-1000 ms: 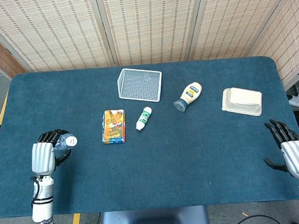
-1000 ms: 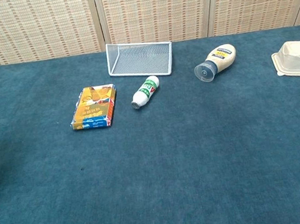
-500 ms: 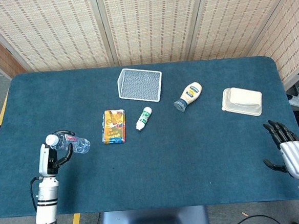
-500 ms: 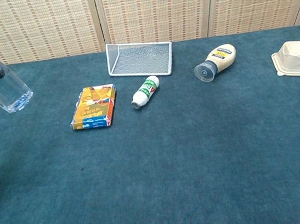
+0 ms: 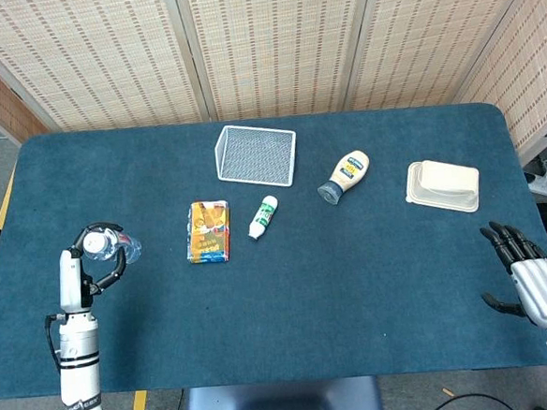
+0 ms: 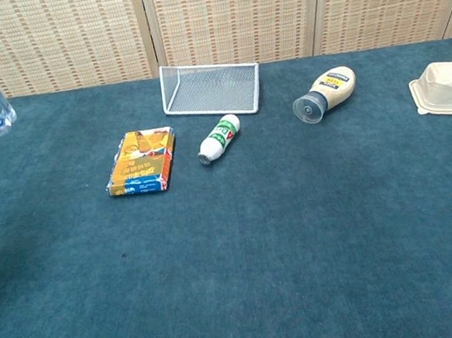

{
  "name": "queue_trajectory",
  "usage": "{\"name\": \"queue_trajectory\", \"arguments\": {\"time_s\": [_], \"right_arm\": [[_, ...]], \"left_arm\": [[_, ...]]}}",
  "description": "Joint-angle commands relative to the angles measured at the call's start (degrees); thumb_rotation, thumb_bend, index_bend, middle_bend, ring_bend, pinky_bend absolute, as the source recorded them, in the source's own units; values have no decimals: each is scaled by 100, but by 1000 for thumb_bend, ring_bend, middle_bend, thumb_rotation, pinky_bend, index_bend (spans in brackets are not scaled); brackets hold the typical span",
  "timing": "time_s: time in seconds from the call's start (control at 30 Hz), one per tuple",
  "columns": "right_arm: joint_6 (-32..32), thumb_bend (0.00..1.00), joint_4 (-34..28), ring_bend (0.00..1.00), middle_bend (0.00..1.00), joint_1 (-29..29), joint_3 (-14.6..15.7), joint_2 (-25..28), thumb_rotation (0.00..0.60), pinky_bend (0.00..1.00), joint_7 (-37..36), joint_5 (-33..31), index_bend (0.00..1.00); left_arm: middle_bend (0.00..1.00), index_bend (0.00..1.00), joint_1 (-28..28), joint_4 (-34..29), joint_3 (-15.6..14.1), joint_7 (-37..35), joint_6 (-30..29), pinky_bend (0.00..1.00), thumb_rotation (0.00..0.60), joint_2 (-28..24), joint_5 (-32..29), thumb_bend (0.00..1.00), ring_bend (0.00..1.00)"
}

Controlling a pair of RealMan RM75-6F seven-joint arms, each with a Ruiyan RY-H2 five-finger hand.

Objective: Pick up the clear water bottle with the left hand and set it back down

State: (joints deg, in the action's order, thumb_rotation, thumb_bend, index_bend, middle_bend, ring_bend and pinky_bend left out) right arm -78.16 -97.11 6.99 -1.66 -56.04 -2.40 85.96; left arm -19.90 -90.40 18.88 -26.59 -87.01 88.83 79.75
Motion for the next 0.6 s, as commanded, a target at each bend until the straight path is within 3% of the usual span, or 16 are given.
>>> {"name": "queue_trajectory", "arguments": {"time_s": [0.03, 0.17, 0.33, 0.43, 0.6], "right_arm": [[-7, 120, -4, 0, 0, 2, -5, 14, 600, 198, -41, 6, 0], [-33, 120, 4, 0, 0, -9, -20, -7, 600, 198, -4, -26, 0], [-3, 120, 5, 0, 0, 4, -14, -22, 600, 198, 29, -32, 0], [35, 120, -4, 0, 0, 21, -9, -9, 600, 198, 25, -35, 0], [4, 120, -11, 0, 0, 6, -18, -8, 600, 198, 27, -51, 0]], "left_arm": [[734, 722, -45, -511, -11, 385, -100, 478, 600, -253, 274, 607, 646], [740, 723, -2, -147, -530, 401, 381, 476, 600, -13, 70, 607, 647], [740, 723, -24, 504, -824, 205, 1014, 476, 600, 358, -327, 607, 647], [738, 723, -33, 555, -717, 18, 925, 476, 600, 437, -265, 607, 647], [738, 723, -5, 211, -321, -106, 107, 476, 600, 360, 234, 605, 647]]}}
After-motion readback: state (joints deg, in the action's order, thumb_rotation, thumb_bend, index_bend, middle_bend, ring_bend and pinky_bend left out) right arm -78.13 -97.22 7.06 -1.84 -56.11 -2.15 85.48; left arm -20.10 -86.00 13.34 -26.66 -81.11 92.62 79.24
